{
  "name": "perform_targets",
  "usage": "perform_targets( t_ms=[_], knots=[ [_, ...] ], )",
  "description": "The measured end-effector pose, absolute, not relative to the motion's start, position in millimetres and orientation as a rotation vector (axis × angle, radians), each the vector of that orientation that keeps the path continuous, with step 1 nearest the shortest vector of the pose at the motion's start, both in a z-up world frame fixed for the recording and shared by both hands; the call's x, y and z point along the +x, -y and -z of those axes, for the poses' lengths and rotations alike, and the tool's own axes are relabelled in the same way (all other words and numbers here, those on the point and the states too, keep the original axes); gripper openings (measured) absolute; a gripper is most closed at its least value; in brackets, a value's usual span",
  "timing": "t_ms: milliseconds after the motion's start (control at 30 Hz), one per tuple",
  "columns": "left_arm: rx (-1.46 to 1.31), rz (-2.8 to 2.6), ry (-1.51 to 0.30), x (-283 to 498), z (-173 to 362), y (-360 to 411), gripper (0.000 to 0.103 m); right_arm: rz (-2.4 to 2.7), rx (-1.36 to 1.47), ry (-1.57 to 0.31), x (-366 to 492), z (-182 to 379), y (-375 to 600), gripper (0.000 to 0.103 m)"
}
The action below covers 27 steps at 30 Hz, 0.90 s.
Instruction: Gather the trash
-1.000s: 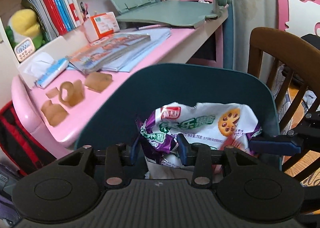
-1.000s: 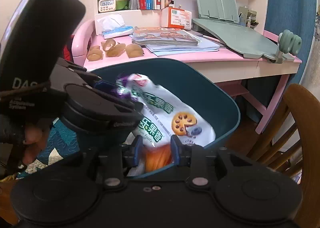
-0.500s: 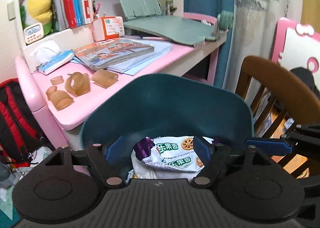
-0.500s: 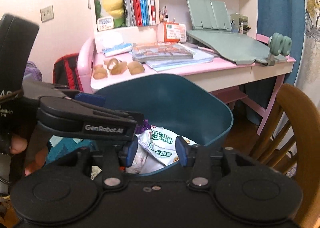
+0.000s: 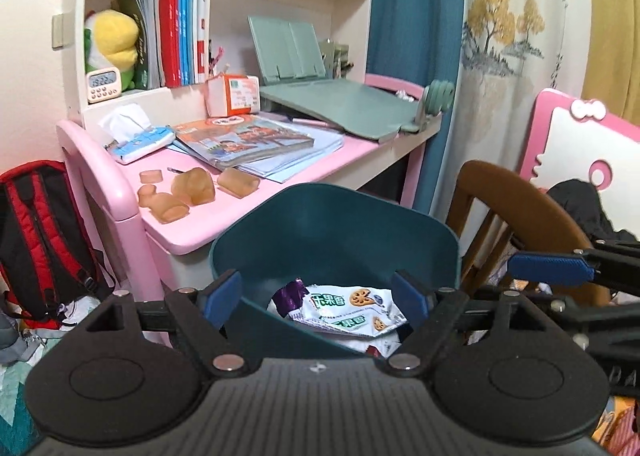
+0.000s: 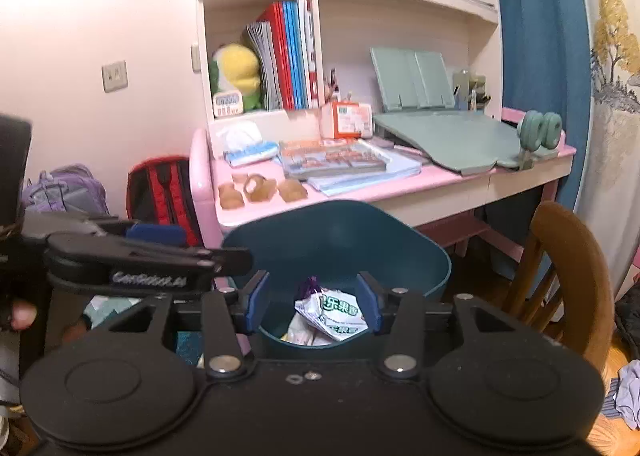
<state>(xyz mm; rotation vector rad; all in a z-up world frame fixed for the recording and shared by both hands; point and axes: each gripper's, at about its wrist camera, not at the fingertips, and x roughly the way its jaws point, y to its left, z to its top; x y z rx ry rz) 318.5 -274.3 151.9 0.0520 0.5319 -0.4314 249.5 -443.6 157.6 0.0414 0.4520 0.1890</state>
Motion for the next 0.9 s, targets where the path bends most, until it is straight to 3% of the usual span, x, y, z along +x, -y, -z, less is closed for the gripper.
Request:
perform_targets(
  t_ms=[200,333,433,900],
  knots=[
    [0.027,0.453,-0.487,284.8,-157.9,256.5,0.082,-0.187,0.061,-0.390,223.9,-165.8,440.4,0.049],
    [0.016,0.456,-0.462,263.7,-158.1,245.5,0.096,-0.186,0.056,-0.364,208.4,-166.3,432.4,0.050],
    [0.000,0.464,-0.446,248.4,-156.1,236.7,0.099,-0.178,0.038,-0.346,196.5,-164.3,423.3,0.051],
    [-0.049,0.460,-0.400,204.7,-147.9,206.1,0.102,-0.184,0.041,-0.285,156.9,-157.1,404.1,0.052]
  ],
)
